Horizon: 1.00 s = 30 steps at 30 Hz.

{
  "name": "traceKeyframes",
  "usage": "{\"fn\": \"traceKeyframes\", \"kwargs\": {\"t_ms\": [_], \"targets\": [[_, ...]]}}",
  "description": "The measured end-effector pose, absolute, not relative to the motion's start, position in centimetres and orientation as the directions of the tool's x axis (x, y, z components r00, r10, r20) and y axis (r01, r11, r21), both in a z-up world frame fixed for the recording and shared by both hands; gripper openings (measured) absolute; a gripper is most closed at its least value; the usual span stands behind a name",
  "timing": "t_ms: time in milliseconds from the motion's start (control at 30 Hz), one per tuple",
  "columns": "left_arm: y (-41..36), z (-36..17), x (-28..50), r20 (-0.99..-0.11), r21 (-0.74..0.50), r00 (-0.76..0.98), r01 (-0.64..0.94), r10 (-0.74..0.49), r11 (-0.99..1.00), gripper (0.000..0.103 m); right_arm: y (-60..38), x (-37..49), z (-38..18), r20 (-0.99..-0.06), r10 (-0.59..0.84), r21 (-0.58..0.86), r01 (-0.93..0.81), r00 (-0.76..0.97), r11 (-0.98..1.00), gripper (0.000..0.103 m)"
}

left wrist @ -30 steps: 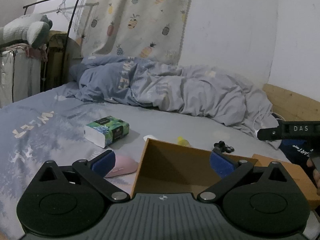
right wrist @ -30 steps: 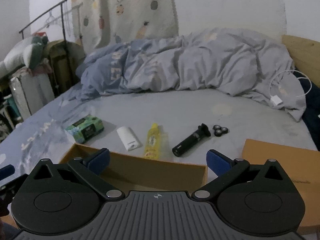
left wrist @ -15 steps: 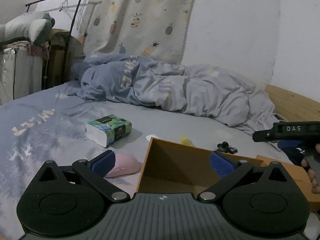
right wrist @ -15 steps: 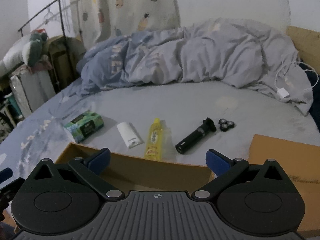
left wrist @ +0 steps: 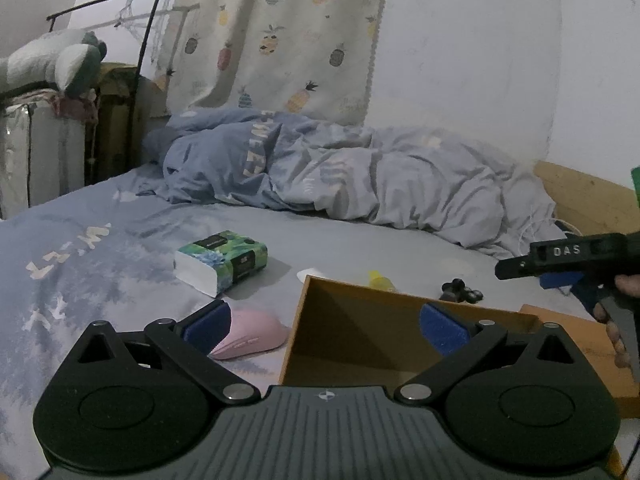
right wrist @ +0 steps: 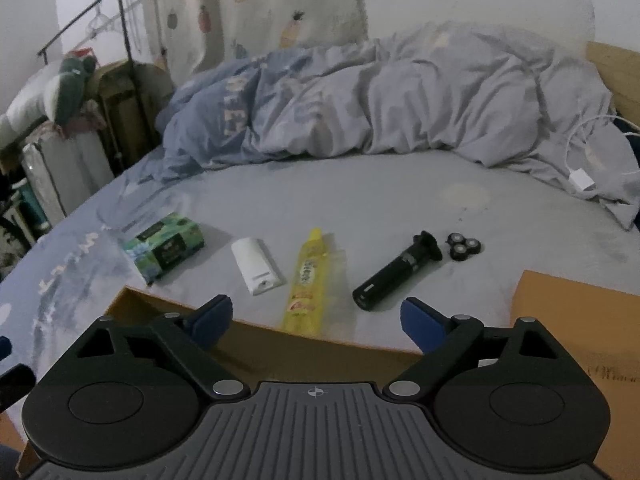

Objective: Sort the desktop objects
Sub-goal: 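Move the right tool toward the yellow bottle and black trimmer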

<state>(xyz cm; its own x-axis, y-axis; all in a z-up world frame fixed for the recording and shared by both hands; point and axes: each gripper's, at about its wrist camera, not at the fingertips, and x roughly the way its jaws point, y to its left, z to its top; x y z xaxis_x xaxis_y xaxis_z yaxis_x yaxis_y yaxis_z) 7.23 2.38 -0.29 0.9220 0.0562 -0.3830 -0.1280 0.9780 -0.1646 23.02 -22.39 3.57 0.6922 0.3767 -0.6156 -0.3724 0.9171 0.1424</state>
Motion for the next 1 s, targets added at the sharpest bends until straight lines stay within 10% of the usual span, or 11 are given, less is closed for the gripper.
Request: {"fn": "traceKeyframes", "kwargs": {"t_ms": [1000], "targets": [[2.5,1.5,13.1,-0.396,-0.079,0.910,-0.169,0.125,0.982,0.103,-16.3,38.5,0.2,-0.806,0.382,0.128,-0.498,0.451,0.858,0.085]]}}
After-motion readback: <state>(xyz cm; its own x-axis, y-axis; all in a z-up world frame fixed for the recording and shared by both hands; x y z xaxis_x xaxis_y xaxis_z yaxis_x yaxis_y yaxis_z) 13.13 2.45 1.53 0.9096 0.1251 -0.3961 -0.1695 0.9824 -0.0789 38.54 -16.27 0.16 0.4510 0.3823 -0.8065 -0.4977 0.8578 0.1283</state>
